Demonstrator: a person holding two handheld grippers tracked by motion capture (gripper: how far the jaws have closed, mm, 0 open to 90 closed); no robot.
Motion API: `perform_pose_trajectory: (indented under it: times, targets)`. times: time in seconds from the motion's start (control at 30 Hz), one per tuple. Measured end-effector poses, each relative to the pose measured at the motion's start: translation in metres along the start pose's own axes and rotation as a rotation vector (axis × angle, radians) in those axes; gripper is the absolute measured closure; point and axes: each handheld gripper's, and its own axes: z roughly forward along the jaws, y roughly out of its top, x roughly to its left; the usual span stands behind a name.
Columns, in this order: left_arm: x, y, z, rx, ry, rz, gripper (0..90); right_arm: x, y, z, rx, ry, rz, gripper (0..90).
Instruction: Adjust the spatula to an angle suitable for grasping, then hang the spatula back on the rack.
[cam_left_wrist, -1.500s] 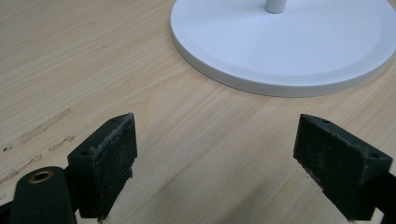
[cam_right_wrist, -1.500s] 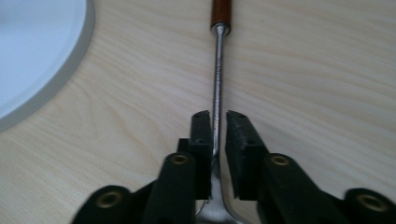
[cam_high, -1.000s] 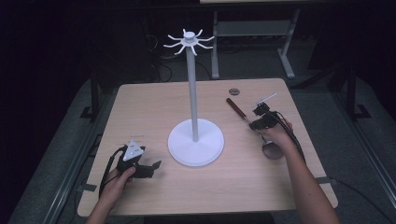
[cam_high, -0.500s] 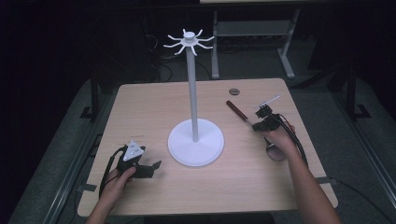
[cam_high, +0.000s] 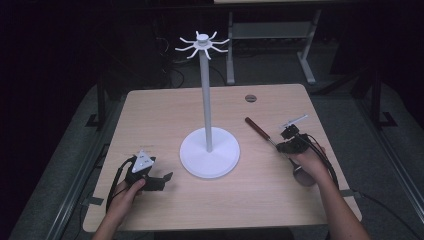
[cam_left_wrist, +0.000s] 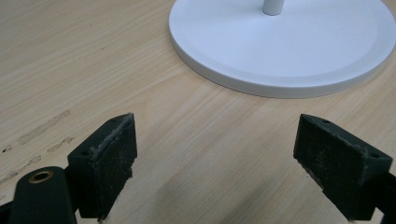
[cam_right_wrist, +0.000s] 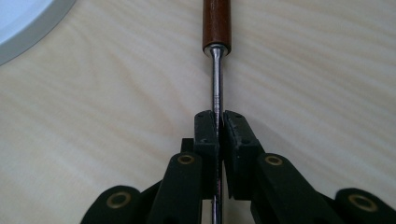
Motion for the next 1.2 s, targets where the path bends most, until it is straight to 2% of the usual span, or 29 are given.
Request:
perform_pose_trajectory:
  times: [0.1, 0.23, 0.33, 0.37, 0.5, 0.57, 0.77, 0.87, 1.0, 1.2]
  targets:
    - [0.0, 0.0, 0.0, -0.003, 0.0, 0.004, 12.8, 0.004, -0.01, -0.006, 0.005, -0.003, -0.011, 84.7]
    - [-0.001, 0.0, 0.0, -0.004, -0.001, -0.011, 12.8, 0.01, -0.023, -0.014, 0.007, -0.006, -0.024, 84.6]
    - [0.0, 0.0, 0.0, 0.002, 0.0, 0.01, 12.8, 0.015, -0.031, -0.019, 0.009, 0.0, -0.024, 84.6]
    - [-0.001, 0.0, 0.0, -0.003, -0.002, 0.005, 12.8, 0.015, -0.034, -0.021, 0.008, -0.002, -0.029, 84.5]
    - [-0.001, 0.0, 0.0, -0.006, -0.002, 0.005, 12.8, 0.015, -0.035, -0.023, -0.014, 0.009, -0.027, 80.7]
    - [-0.001, 0.0, 0.0, -0.004, -0.002, 0.005, 12.8, 0.015, -0.032, -0.029, -0.038, 0.024, -0.008, 76.1]
    - [-0.002, 0.0, -0.001, -0.002, -0.002, 0.002, 12.8, 0.013, -0.021, -0.031, -0.071, 0.044, -0.011, 66.0]
    - [-0.002, 0.0, 0.0, -0.006, -0.003, -0.012, 12.8, 0.012, -0.012, -0.028, -0.059, 0.065, -0.028, 61.2]
    - [0.0, 0.0, 0.0, 0.001, -0.002, 0.006, 12.8, 0.012, 0.002, -0.022, -0.046, 0.076, -0.039, 59.8]
    - [0.0, 0.0, 0.001, 0.0, -0.005, -0.005, 12.8, 0.014, 0.025, -0.015, -0.009, 0.067, -0.089, 57.1]
